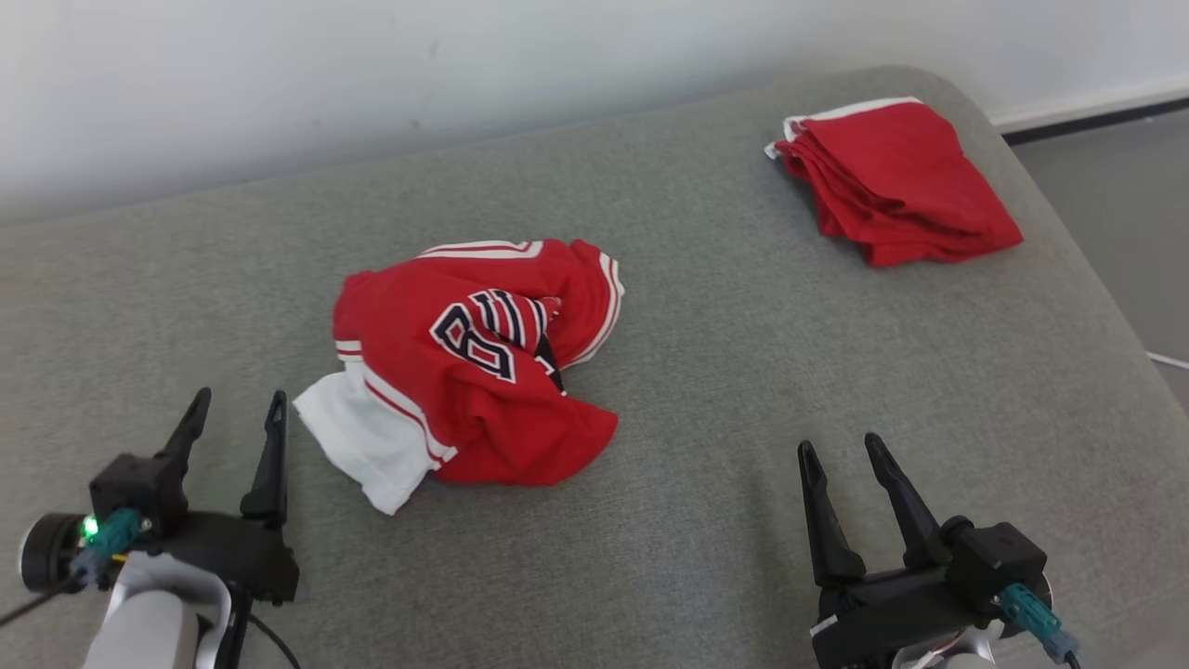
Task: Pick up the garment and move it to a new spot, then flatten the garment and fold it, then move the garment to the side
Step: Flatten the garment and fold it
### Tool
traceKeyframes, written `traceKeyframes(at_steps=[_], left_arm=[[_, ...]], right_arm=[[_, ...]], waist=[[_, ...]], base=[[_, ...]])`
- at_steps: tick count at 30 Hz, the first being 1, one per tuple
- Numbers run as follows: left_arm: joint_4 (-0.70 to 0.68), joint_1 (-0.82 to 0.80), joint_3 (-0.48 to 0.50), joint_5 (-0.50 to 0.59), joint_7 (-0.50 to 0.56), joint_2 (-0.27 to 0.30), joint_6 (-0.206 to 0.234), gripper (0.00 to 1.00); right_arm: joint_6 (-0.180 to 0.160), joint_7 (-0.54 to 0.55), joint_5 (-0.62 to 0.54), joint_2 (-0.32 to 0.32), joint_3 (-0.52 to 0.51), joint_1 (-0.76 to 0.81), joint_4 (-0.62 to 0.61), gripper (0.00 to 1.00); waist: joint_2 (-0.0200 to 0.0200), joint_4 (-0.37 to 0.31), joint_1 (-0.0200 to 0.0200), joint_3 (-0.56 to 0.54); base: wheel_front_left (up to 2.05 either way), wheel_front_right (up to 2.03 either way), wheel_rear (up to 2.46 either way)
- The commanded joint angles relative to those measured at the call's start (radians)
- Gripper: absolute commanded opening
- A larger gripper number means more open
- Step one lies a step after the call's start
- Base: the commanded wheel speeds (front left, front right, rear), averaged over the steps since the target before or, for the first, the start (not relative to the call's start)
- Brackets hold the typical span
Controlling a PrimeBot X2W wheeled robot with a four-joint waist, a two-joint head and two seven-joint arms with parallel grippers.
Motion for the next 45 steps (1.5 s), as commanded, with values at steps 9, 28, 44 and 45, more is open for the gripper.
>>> traceKeyframes(at_steps=[9,28,44,45], left_arm=[[0.202,-0.162,-0.129,-0.092,0.045,0.056,0.002,1.0],[0.361,-0.262,-0.327,-0.253,0.045,0.07,0.002,0.0],[-0.129,0.042,-0.271,-0.26,0.013,0.101,0.138,0.0],[-0.177,0.075,-0.274,-0.258,0.024,0.104,0.155,0.0]], right_arm=[[-0.003,-0.001,0.013,0.002,0.006,-0.029,0.0,1.0],[-0.003,-0.001,-0.005,0.002,-0.029,-0.009,0.001,1.0],[-0.003,-0.001,-0.018,0.001,-0.069,0.051,-0.001,1.0],[-0.003,-0.001,-0.018,0.001,-0.073,0.053,0.0,1.0]], waist=[[-0.0002,-0.071,-0.0002,0.063],[-0.0002,-0.023,-0.0002,0.02],[-0.0002,0.175,-0.0002,-0.057],[-0.0002,0.188,-0.0002,-0.058]], base=[[0.0,0.0,0.0],[0.0,0.0,0.0],[0.0,0.0,0.0],[0.0,0.0,0.0]])
